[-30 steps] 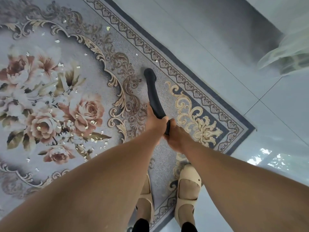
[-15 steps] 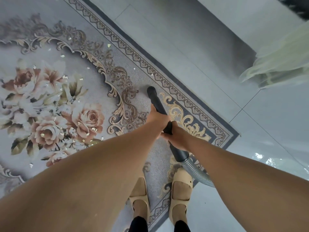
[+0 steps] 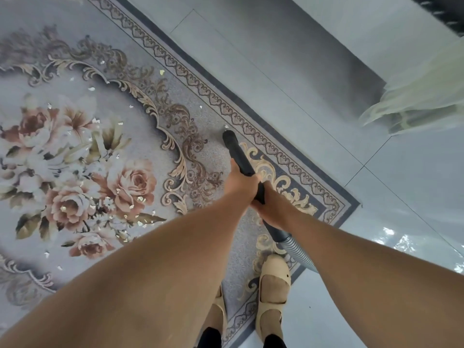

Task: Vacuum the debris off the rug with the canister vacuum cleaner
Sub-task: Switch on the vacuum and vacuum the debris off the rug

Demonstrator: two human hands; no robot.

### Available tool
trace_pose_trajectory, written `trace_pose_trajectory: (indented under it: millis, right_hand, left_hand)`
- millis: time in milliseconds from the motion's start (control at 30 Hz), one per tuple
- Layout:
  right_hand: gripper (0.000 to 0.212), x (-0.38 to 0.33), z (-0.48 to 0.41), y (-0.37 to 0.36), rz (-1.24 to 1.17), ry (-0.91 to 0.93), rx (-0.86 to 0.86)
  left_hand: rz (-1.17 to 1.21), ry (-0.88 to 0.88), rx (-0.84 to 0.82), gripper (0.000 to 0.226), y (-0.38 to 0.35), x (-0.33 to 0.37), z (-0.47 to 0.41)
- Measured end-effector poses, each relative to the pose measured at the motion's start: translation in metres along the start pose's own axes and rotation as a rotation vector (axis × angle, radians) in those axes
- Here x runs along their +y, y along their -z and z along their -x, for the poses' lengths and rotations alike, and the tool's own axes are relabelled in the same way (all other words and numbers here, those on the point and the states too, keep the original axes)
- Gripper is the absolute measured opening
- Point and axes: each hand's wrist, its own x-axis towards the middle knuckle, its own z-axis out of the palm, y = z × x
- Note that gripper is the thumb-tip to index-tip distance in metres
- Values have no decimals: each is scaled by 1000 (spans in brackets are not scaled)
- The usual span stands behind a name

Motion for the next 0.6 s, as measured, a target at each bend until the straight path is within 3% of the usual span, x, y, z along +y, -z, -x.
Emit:
trace_pose_trajectory:
  millis: [233, 400, 600]
  right_hand:
    - [31, -18, -5, 6, 61, 39, 44]
    - [48, -60, -37, 16, 49, 49, 82]
    - [47, -80, -46, 12, 86, 74, 70]
  left_hand:
    - [94, -53, 25, 76, 15, 5, -8]
    - [84, -69, 44, 67, 47, 37, -29]
    - [79, -79, 93, 61, 66, 38, -37]
